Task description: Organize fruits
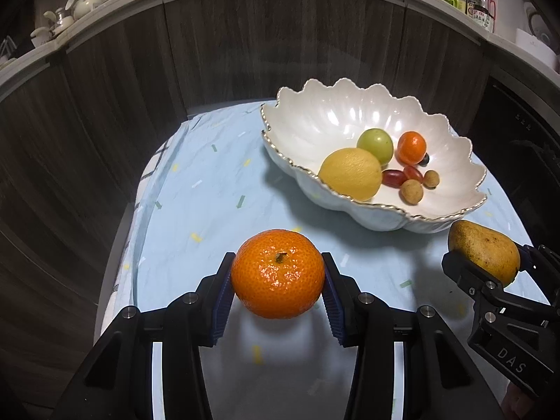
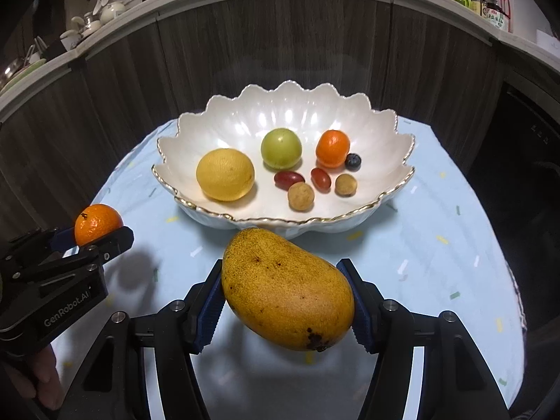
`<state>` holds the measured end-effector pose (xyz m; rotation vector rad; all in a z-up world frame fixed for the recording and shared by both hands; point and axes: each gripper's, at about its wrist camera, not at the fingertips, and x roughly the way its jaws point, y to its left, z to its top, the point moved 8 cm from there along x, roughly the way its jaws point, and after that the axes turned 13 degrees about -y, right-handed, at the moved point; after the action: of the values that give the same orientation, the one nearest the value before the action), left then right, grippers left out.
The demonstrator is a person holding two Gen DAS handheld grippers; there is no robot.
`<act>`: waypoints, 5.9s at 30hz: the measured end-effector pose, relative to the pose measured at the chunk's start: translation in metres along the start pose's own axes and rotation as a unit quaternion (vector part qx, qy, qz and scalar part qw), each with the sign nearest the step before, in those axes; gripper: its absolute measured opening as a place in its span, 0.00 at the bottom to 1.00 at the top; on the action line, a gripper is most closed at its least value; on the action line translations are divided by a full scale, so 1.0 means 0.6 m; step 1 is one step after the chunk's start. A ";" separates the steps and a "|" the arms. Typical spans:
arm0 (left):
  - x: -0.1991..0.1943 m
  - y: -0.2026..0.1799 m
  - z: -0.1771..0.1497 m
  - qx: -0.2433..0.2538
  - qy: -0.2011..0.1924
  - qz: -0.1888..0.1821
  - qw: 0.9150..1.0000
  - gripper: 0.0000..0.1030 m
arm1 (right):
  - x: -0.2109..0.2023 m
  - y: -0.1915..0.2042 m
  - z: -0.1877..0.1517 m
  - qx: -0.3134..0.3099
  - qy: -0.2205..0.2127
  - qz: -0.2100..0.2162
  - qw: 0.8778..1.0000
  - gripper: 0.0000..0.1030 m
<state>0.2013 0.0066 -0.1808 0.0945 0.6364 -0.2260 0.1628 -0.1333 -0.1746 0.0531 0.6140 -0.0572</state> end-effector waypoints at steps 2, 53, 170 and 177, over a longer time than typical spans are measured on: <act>-0.003 -0.005 0.005 0.000 0.000 0.000 1.000 0.44 | -0.003 -0.006 0.004 0.002 -0.003 -0.001 1.000 0.61; 0.070 -0.056 0.180 0.016 -0.049 -0.016 0.999 0.44 | 0.057 -0.101 0.183 0.025 -0.073 -0.033 0.997 0.61; -0.269 -0.056 0.077 -0.018 -0.082 0.031 0.996 0.84 | -0.235 -0.062 0.089 0.006 -0.100 -0.021 0.995 0.83; -0.297 -0.057 0.058 -0.017 -0.086 0.033 0.996 0.84 | -0.258 -0.058 0.067 0.008 -0.097 -0.018 0.995 0.83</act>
<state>0.0741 -0.0001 -0.0471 0.0632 0.4646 -0.1575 0.0570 -0.1646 -0.0536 0.0517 0.4194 -0.1011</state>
